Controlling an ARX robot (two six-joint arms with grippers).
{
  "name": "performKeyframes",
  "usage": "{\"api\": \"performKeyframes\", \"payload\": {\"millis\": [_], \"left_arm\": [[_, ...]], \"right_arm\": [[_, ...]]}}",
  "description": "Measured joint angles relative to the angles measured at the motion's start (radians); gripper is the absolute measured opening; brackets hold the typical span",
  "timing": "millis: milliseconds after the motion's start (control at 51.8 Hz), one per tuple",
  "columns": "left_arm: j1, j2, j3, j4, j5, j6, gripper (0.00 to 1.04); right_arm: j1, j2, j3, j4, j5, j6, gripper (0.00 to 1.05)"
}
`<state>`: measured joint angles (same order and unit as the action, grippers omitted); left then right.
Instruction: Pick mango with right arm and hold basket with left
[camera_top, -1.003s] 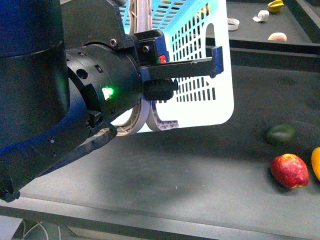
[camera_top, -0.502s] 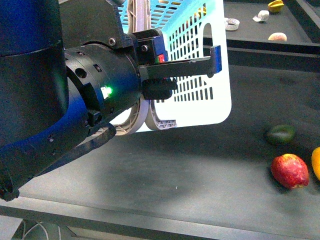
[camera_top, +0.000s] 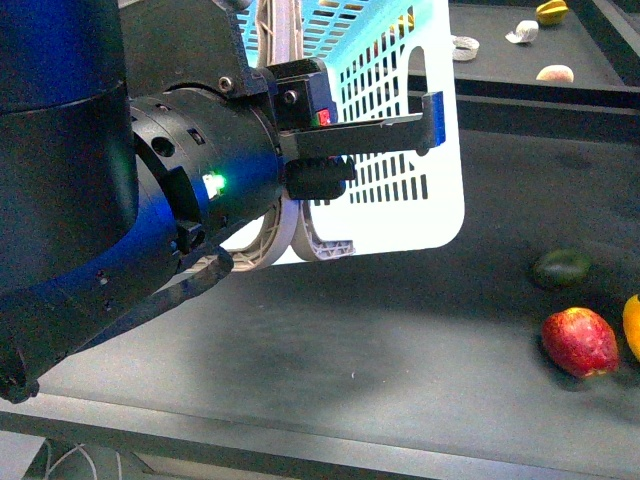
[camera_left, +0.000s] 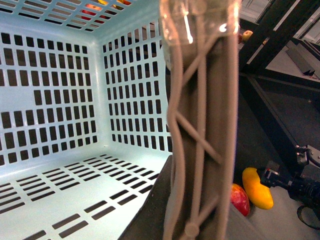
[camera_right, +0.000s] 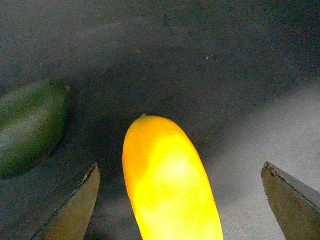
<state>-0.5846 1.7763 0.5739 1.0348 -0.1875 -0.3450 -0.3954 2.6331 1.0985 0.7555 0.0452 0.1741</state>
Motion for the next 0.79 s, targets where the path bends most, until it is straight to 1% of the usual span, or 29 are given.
{"api": "performKeyframes", "payload": {"millis": [309,791], "left_arm": [[0.000,0.000,0.000,0.000,0.001,0.000,0.06],[0.000,0.000,0.000,0.000,0.000,0.000,0.06]], "right_arm": [[0.018,0.086,0.079,-0.034,0.020,0.014,0.96],[0.031,0.138,0.121,-0.051,0.049,0.021,0.96]]}}
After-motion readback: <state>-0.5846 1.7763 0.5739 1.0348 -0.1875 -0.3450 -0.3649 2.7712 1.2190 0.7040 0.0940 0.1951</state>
